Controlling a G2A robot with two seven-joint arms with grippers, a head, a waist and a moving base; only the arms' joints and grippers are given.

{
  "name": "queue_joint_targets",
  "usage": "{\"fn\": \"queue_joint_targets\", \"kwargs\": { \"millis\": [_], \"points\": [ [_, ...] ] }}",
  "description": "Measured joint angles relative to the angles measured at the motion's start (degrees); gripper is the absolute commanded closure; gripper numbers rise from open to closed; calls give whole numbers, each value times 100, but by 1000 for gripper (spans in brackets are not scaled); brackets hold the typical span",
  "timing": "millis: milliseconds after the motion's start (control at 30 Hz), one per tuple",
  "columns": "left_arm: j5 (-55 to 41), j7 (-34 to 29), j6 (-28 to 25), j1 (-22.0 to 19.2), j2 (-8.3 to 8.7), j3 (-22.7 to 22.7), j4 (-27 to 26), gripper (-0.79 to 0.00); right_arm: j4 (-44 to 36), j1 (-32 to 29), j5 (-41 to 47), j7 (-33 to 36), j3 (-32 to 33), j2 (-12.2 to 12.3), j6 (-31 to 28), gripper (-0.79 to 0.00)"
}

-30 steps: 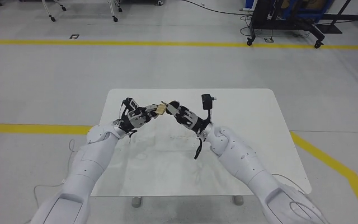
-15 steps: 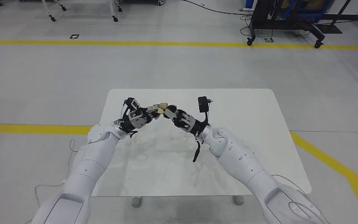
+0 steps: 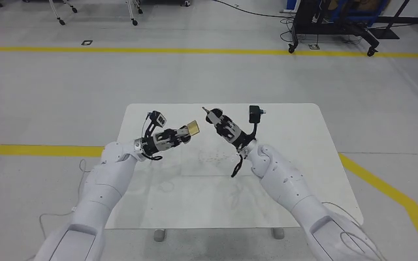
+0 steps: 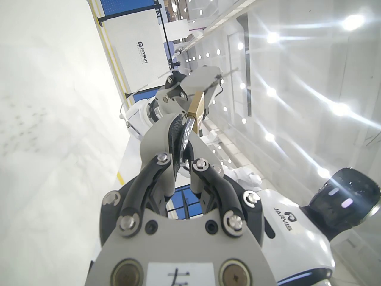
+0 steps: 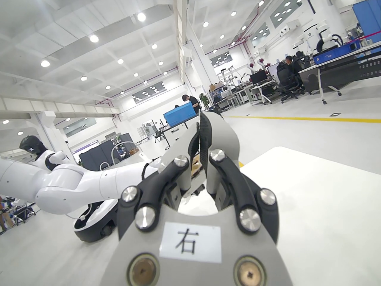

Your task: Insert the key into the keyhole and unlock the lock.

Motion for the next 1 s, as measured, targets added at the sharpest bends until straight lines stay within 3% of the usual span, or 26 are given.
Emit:
{"fn": "queue_joint_targets", "kwargs": {
  "millis": [200,400,733,1000],
  "points": [
    [244,-50,70,375,157,-109,-949,0,-6,36,654,823,-99,20,0,0],
    [359,-136,156,486,240,-61,-1150,0,-147,42,1530,1670,-303,0,0,0],
    [330,-110,132,320,278,5,-701,0,-865,-153,3046,3505,-377,208,0,0],
    [99,32,103,116,266,-94,-99,0,-1295,-414,3673,4393,-189,379,0,0]
  ]
}}
